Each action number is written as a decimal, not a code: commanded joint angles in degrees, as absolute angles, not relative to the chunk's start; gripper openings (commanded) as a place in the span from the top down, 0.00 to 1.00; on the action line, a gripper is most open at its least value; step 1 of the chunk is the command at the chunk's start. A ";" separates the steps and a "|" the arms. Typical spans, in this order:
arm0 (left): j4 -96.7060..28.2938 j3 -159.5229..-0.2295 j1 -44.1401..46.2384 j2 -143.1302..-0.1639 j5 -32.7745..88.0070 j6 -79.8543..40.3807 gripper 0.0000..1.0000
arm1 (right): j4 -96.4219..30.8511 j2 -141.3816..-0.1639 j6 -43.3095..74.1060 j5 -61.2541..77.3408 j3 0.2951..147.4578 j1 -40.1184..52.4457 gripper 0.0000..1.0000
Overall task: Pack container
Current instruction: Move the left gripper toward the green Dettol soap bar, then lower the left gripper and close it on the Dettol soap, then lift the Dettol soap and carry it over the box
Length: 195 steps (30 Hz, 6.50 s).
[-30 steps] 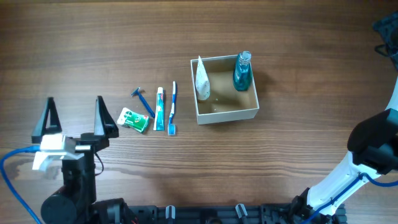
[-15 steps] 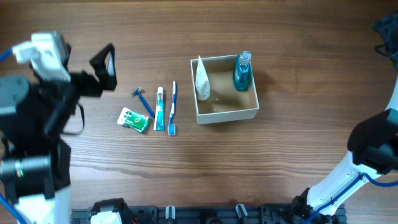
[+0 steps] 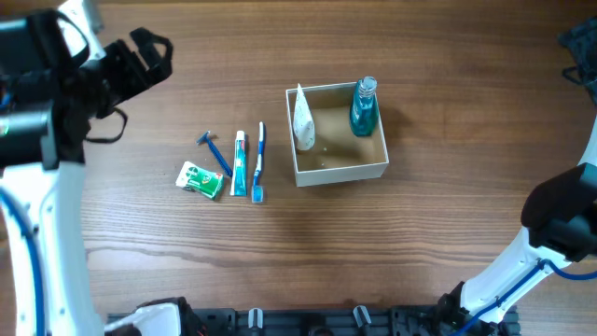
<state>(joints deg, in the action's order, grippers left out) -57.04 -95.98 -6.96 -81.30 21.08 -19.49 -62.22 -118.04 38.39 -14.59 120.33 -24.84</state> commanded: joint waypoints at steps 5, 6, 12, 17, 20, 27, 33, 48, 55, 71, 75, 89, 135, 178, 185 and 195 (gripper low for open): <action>-62.74 -97.51 -6.20 -85.58 20.18 -46.85 0.01 | -62.11 -118.74 39.16 -14.48 120.29 -24.62 0.00; -66.94 -97.51 -5.72 -85.73 15.29 -53.78 0.00 | -62.11 -118.74 39.16 -14.48 120.29 -24.62 0.00; -89.34 -97.51 -0.73 -85.89 -2.20 -79.85 0.00 | -62.13 -118.74 39.18 -14.48 120.29 -24.62 0.00; -84.97 -97.51 1.89 -85.89 -0.89 -80.16 0.00 | -62.13 -118.74 39.18 -14.48 120.29 -24.62 0.00; -85.06 -97.51 2.59 -86.15 -1.26 -79.83 0.00 | -62.11 -118.74 39.18 -14.48 120.29 -24.60 0.00; -88.20 -95.81 2.90 -90.02 -2.00 -74.74 0.00 | -62.11 -118.74 39.16 -14.48 120.29 -24.62 0.00; -85.56 -90.26 2.70 -94.72 0.19 -75.46 0.00 | -62.13 -118.74 39.16 -14.48 120.29 -24.62 0.00; -78.94 -87.96 3.11 -110.34 2.50 -67.66 0.00 | -61.91 -118.74 39.16 -14.48 120.29 -24.62 0.00; -77.36 -86.11 3.16 -111.33 2.33 -67.42 0.00 | -61.91 -118.74 39.16 -14.48 120.29 -24.60 0.00; -65.01 -74.91 3.11 -111.35 3.77 -64.25 0.00 | -61.89 -118.74 39.16 -14.48 120.29 -24.62 0.00; -63.33 -73.12 3.11 -111.35 3.14 -63.18 0.00 | -61.91 -118.74 39.18 -14.46 120.29 -24.62 0.00; -57.06 -66.59 3.11 -111.35 2.48 -63.18 0.00 | -61.91 -118.74 39.16 -14.48 120.29 -24.62 0.00; -47.94 -58.92 3.11 -111.35 -2.02 -63.86 0.00 | -61.91 -118.74 39.16 -14.48 120.29 -24.62 0.00; -47.35 -63.37 -8.32 -103.66 0.62 -56.64 0.69 | -61.91 -118.74 39.18 -14.48 120.29 -24.62 0.00; -47.55 -73.82 -7.60 -96.88 3.79 -50.06 0.70 | -61.91 -118.74 39.16 -14.48 120.29 -24.62 0.00; -46.26 -89.71 -0.08 -89.27 4.23 -50.06 0.69 | -61.91 -118.74 39.16 -14.46 120.29 -24.62 0.00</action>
